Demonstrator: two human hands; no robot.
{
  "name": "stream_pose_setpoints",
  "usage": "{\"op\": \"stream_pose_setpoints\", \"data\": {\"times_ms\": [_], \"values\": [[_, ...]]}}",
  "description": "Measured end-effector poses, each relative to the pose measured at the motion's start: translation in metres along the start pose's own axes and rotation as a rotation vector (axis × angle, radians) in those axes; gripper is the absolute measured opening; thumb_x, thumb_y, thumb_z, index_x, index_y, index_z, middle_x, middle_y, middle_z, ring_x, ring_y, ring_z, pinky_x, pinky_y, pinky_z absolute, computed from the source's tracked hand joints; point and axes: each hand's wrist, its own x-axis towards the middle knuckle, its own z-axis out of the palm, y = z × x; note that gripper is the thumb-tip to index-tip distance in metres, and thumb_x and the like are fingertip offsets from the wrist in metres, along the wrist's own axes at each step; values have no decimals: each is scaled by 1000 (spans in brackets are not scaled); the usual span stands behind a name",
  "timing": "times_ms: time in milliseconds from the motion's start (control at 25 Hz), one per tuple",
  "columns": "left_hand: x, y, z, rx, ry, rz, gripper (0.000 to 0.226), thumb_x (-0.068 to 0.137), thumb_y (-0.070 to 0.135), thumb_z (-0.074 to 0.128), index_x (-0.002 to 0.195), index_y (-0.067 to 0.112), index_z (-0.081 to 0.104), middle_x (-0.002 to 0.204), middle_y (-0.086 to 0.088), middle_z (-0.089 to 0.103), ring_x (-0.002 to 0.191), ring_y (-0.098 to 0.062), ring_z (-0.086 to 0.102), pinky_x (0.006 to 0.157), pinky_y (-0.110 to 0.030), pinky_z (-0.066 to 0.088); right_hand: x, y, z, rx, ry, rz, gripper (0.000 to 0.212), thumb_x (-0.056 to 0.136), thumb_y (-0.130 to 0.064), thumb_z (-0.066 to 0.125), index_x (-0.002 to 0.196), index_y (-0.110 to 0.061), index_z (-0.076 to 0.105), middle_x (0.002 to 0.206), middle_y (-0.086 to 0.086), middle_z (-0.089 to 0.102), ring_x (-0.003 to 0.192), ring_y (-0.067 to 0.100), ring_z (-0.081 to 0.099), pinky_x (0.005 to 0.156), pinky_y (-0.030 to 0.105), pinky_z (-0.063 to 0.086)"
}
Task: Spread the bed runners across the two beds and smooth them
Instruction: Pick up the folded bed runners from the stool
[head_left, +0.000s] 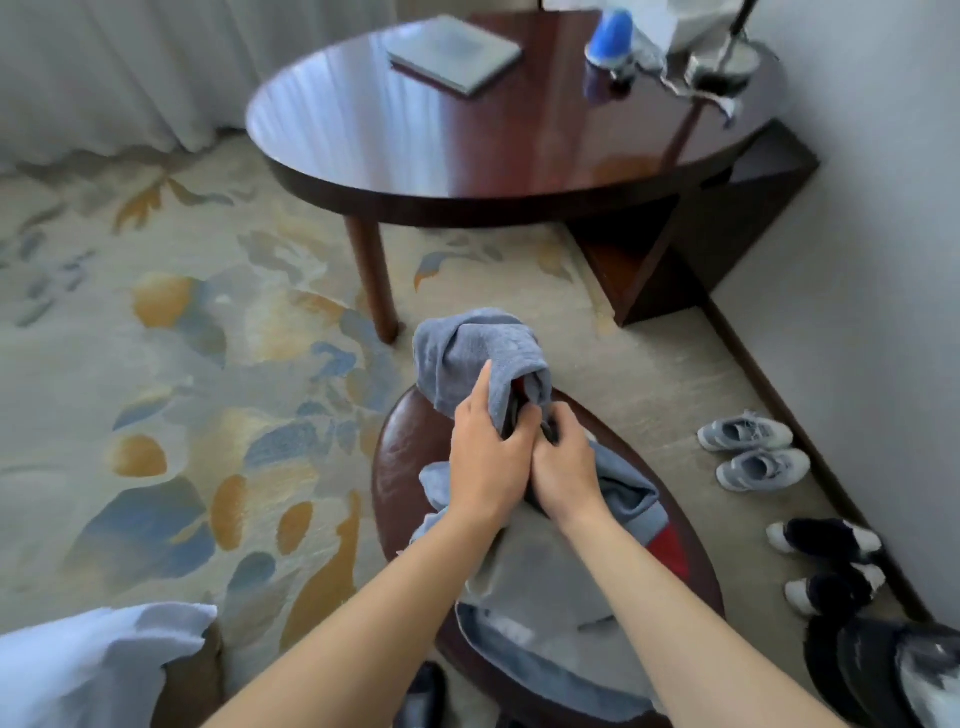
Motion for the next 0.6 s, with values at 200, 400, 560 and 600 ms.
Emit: {"op": "stream_pose_setpoints", "data": {"times_ms": [200,400,560,600], "values": [[-30,39,-125,17,288,50,42,86,37,61,126,48,54,112,11,68,108,-9,64,90,-39,55,-63,-93,74,65,-313,-119,9,89,-20,56,81,-17,55,77,2,67,75,15,57,76,46,53],[-107,50,-271,100,689,57,51,86,46,61,135,33,52,124,5,66,117,-16,61,95,-43,52,-168,-152,181,40,-605,-325,6,87,-29,59,87,-24,60,90,13,71,85,20,63,85,61,52],[-187,42,-372,160,926,-12,63,88,51,58,146,35,39,134,-1,57,126,-17,49,108,-42,41,-278,-182,252,46,-815,-336,13,96,-18,60,85,-25,62,87,4,69,84,16,62,87,55,53],[-207,39,-393,163,967,-33,63,89,50,59,146,37,37,133,-3,55,125,-19,48,109,-42,40,-303,-184,267,34,-858,-343,14,97,-17,60,84,-24,61,86,4,68,83,16,60,87,54,53]]}}
